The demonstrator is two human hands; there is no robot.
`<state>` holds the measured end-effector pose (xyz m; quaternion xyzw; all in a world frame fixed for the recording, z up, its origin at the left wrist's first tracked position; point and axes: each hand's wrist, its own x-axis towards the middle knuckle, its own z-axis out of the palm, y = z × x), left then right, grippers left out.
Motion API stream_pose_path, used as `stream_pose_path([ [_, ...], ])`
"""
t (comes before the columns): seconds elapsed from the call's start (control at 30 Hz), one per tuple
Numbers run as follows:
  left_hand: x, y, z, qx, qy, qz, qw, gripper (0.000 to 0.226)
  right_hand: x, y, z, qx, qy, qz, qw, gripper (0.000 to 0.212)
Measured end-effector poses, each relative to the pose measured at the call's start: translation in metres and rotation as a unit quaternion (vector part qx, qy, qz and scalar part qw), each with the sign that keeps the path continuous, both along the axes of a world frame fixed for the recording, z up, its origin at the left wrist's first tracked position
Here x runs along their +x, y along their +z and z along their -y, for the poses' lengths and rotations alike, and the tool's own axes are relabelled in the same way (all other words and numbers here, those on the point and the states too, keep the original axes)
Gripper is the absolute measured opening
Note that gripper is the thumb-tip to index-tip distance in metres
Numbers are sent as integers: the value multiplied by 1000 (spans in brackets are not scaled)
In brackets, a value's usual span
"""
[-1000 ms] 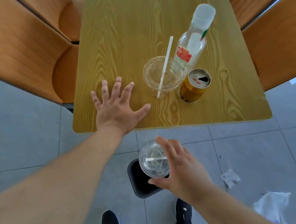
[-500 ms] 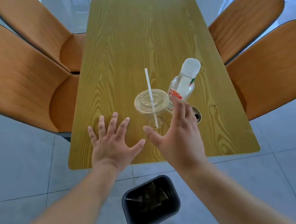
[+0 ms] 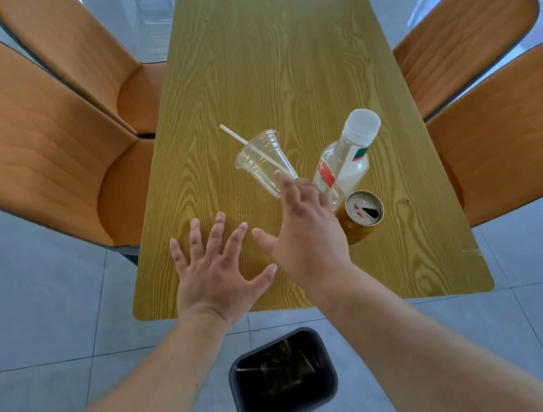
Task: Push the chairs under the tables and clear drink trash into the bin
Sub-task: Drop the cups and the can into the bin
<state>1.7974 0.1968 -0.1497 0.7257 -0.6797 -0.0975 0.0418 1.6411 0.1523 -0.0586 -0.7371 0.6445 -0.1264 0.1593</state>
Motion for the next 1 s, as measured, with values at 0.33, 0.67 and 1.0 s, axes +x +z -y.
stream_pose_path([
  [0.33, 2, -5, 2, -17, -1, -11, 1000, 94, 26, -14, 77, 8, -20, -54, 998, 108],
  [0.67, 2, -8, 1, -25, -1, -14, 1000, 93, 27, -23, 54, -27, -23, 91, 995, 101],
  [1.0, 4, -2, -1, -7, -13, -34, 999, 107, -26, -38, -128, -85, 19, 220, 972, 108],
])
